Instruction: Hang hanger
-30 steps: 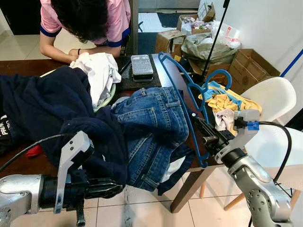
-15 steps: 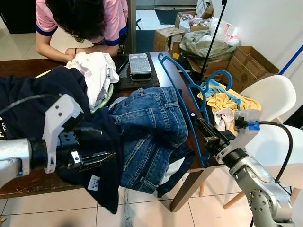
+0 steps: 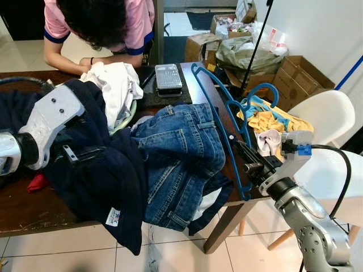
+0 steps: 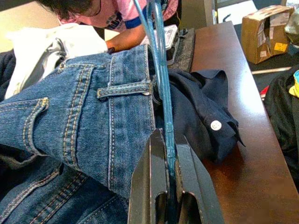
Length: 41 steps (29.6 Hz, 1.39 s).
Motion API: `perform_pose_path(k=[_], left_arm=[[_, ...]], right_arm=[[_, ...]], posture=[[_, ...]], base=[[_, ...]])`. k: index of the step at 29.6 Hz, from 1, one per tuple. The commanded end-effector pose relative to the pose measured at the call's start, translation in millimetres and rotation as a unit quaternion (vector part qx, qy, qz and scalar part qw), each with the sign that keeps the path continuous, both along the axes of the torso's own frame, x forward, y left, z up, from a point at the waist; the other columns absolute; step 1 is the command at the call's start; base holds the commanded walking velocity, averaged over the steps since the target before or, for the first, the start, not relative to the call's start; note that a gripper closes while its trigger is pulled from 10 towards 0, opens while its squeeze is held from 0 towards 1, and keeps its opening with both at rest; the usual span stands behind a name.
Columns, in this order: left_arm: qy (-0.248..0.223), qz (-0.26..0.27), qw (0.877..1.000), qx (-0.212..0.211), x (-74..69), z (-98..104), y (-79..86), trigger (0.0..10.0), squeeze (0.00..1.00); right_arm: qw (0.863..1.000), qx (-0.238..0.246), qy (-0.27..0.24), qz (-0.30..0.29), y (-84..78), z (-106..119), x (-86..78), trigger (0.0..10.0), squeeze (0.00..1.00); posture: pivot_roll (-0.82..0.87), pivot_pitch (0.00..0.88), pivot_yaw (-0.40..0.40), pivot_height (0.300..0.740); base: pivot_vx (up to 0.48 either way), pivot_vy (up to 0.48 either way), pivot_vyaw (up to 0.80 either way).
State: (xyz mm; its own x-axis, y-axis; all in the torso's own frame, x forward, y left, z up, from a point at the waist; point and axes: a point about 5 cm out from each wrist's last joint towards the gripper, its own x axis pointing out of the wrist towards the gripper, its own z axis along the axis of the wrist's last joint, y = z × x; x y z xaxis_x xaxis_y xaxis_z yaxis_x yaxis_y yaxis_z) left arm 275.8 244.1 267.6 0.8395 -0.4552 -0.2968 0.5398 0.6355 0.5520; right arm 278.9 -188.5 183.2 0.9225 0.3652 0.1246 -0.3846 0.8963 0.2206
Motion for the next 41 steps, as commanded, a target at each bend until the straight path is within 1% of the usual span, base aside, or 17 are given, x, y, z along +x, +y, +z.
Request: perform_pose_path(k=[1,3,8,9,10,12,13,15,16,19,26,28,30,33,34,36,41], left_arm=[[0.012,-0.013,1.000,0.003,1.1,-8.4,-3.3,10.0,0.00],[0.033,-0.038,0.998,-0.036,6.8,-19.2,-9.1,10.0,0.00],[0.036,-0.056,0.996,-0.055,13.5,-21.7,-13.2,10.0,0.00],[0.043,-0.075,0.993,-0.075,16.1,-21.5,-17.0,10.0,0.00],[0.048,-0.098,0.990,-0.092,16.2,-19.9,-21.0,10.0,0.00],[0.048,-0.098,0.990,-0.092,16.2,-19.9,-21.0,10.0,0.00],[0.057,-0.126,0.984,-0.112,14.2,-17.2,-25.4,10.0,0.00],[0.057,-0.126,0.984,-0.112,14.2,-17.2,-25.4,10.0,0.00],[0.058,-0.153,0.979,-0.124,12.1,-12.7,-29.0,10.0,0.00],[0.065,-0.220,0.969,-0.095,-1.0,-4.5,-34.7,10.0,0.00],[0.086,-0.232,0.967,-0.053,-7.3,-9.4,-33.8,10.0,0.00],[0.094,-0.218,0.971,-0.025,-7.0,-14.8,-29.7,10.0,0.00],[0.094,-0.218,0.971,-0.025,-7.0,-14.8,-29.7,10.0,0.00],[0.082,-0.192,0.978,-0.002,-2.1,-15.0,-24.3,10.0,0.00],[0.082,-0.192,0.978,-0.002,-2.1,-15.0,-24.3,10.0,0.00],[0.060,-0.152,0.987,-0.006,8.3,-9.4,-15.5,10.0,0.00],[0.063,-0.140,0.988,-0.012,12.0,-12.0,-10.9,10.0,0.00]], right_arm=[[1.000,0.002,0.002,-0.002,-0.8,-0.2,-0.5,10.0,0.00],[1.000,0.002,0.000,-0.006,-2.3,0.4,-1.1,10.0,0.00],[1.000,0.001,0.000,-0.008,-2.9,0.8,-1.2,10.0,0.00],[1.000,0.002,-0.001,-0.008,-2.0,0.8,-1.4,10.0,0.00],[1.000,0.002,-0.001,-0.008,-1.2,0.8,-1.6,10.0,0.00],[1.000,0.002,-0.001,-0.008,-1.2,0.8,-1.6,10.0,0.00],[1.000,0.002,-0.001,-0.008,-0.7,0.8,-1.8,10.0,0.00],[1.000,0.002,-0.001,-0.008,-0.7,0.8,-1.8,10.0,0.00],[1.000,0.001,-0.001,-0.009,-0.8,0.8,-2.2,10.0,0.00],[1.000,0.001,0.001,-0.012,-2.1,0.4,-2.6,10.0,0.00],[1.000,0.002,0.004,-0.010,-0.8,-1.7,-2.8,10.0,0.00],[1.000,0.002,0.004,-0.011,-0.8,-1.7,-2.6,10.0,0.00],[1.000,0.002,0.004,-0.011,-0.8,-1.7,-2.6,10.0,0.00],[1.000,0.002,0.004,-0.011,-1.3,-1.5,-2.5,10.0,0.00],[1.000,0.002,0.004,-0.011,-1.3,-1.5,-2.5,10.0,0.00],[1.000,0.003,0.004,-0.012,-1.3,-1.3,-2.1,10.0,0.00],[1.000,0.003,0.003,-0.012,-0.7,-1.3,-1.8,10.0,0.00]], posture=[[0.05,0.150,-0.014,0.740],[0.05,0.147,-0.013,0.740],[0.05,0.145,-0.014,0.740],[0.04,0.143,-0.013,0.740],[0.04,0.144,-0.013,0.740],[0.04,0.144,-0.013,0.740],[0.04,0.144,-0.013,0.740],[0.04,0.144,-0.013,0.740],[0.04,0.148,-0.011,0.740],[0.04,0.151,-0.012,0.740],[0.05,0.154,-0.015,0.740],[0.05,0.154,-0.015,0.740],[0.05,0.154,-0.015,0.740],[0.05,0.154,-0.015,0.740],[0.05,0.154,-0.015,0.740],[0.05,0.153,-0.015,0.740],[0.05,0.150,-0.014,0.740]], base=[[0.000,0.000,0.00],[0.000,0.000,0.00],[0.000,0.000,0.00],[0.000,0.000,0.00],[0.000,0.000,0.00],[0.000,0.000,0.00],[0.000,0.000,0.00],[0.000,0.000,0.00],[0.000,0.000,0.00],[0.000,0.000,0.00],[0.000,0.000,0.00],[0.000,0.000,0.00],[0.000,0.000,0.00],[0.000,0.000,0.00],[0.000,0.000,0.00],[0.000,0.000,0.00],[0.000,0.000,0.00]])
